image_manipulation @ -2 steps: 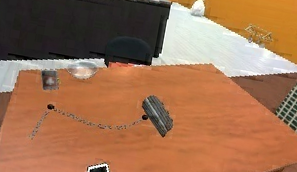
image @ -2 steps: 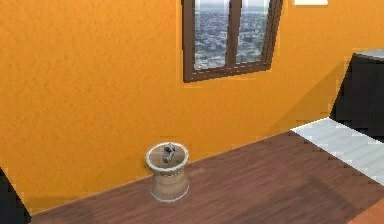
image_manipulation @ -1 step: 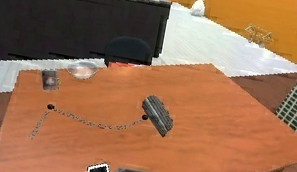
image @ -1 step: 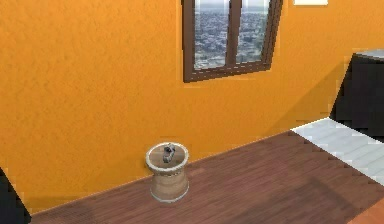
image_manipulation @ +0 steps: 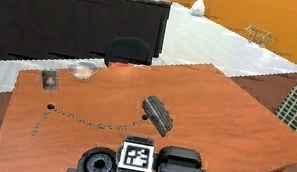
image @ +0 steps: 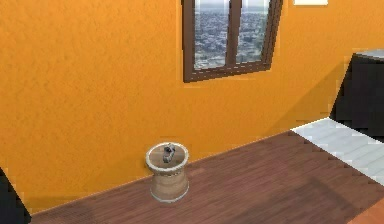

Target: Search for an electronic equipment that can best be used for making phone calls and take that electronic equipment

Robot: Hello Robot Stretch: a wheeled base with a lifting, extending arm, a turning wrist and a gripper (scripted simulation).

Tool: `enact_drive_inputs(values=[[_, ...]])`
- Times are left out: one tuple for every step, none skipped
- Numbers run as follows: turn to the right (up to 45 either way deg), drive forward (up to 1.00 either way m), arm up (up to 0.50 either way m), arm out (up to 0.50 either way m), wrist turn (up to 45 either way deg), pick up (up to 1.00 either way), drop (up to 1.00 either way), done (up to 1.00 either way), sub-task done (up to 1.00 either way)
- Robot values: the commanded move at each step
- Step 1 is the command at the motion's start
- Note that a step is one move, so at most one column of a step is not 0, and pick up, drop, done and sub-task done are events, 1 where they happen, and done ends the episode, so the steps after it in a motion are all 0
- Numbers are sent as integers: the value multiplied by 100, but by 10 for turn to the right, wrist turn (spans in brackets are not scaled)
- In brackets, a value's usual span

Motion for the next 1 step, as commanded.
enact_drive_inputs(values=[[0, 0, 0, 0, 450, 0, 0, 0, 0]])
